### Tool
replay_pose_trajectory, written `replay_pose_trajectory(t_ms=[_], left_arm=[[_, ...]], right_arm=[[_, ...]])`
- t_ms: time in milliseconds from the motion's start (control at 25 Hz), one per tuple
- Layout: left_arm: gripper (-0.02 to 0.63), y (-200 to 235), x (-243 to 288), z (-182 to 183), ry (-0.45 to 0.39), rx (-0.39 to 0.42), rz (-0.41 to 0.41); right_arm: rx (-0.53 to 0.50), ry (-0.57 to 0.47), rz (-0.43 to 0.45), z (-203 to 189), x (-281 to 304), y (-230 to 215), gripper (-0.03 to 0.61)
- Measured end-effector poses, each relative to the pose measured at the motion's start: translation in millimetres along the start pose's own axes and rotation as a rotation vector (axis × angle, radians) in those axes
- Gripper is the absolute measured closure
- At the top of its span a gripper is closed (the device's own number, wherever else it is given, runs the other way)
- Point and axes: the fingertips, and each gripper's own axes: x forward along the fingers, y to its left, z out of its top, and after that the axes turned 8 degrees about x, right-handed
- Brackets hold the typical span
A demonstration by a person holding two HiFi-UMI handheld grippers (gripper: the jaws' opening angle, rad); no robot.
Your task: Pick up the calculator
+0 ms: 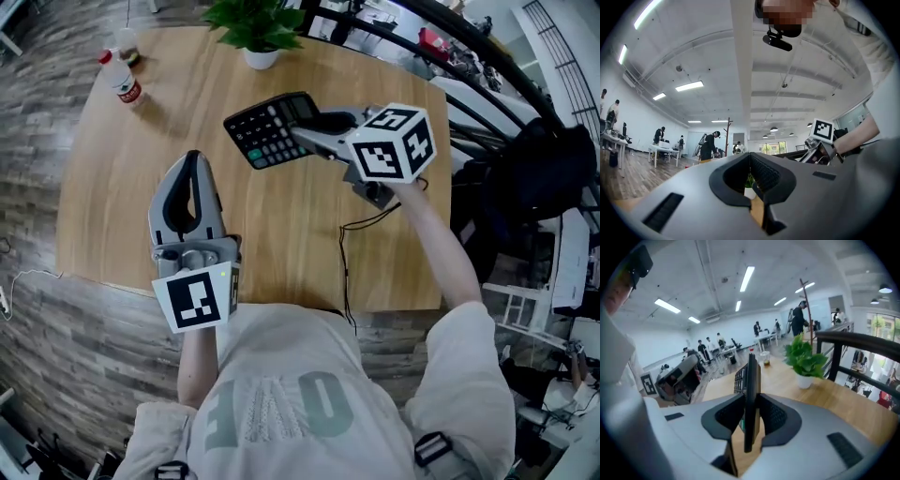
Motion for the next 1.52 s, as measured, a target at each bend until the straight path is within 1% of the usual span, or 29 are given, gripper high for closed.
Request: replay_pose_trajectory(t_ms=[80,160,280,400,440,520,600,680,760,880,1000,1200,1360,1520], left_arm=[[0.604,-9.3,1.8,16.9,-0.032,0.019,-0.017],[0.604,-22.0,3.0,29.4,-0.039,0.057,-0.040],[0.604,-40.4,4.3,49.9,-0.073,0.078,-0.075],[0.604,-56.3,4.5,68.7,-0.110,0.060,-0.104],[0.604,-61.8,4.3,74.8,-0.122,0.055,-0.116],[0.604,-73.2,2.8,86.4,-0.146,0.043,-0.142],[0.604,-85.7,-1.7,94.0,-0.164,0.036,-0.173],[0.604,-98.0,-8.6,97.5,-0.176,0.037,-0.208],[0.604,-107.3,-11.5,101.0,-0.186,0.042,-0.242],[0.604,-112.2,-9.5,107.3,-0.195,0.039,-0.268],[0.604,-114.2,-11.6,107.8,-0.194,0.034,-0.282],[0.604,-124.8,-10.7,106.8,-0.187,0.047,-0.289],[0.604,-119.2,-10.6,104.4,-0.183,0.048,-0.279],[0.604,-113.4,-10.4,101.1,-0.177,0.047,-0.267]], right_arm=[[0.047,-0.158,-0.032,20.2,-31.0,17.9,0.466],[0.100,-0.322,-0.053,32.9,-63.6,36.8,0.466],[0.124,-0.544,-0.113,40.0,-113.1,56.2,0.466],[0.152,-0.738,-0.246,31.1,-163.4,63.5,0.466],[0.159,-0.785,-0.297,25.4,-177.9,65.6,0.466],[0.161,-0.844,-0.388,9.9,-200.2,71.4,0.466],[0.156,-0.864,-0.465,-12.2,-211.9,80.3,0.466],[0.159,-0.869,-0.524,-36.6,-216.0,91.1,0.466],[0.177,-0.886,-0.561,-52.8,-220.1,98.6,0.466],[0.212,-0.912,-0.601,-60.1,-226.5,101.7,0.466],[0.230,-0.917,-0.613,-65.2,-227.5,103.2,0.466],[0.180,-0.878,-0.658,-66.8,-230.2,97.4,0.466],[0.182,-0.874,-0.629,-63.5,-222.1,101.8,0.466],[0.205,-0.870,-0.592,-61.8,-214.0,100.7,0.466]])
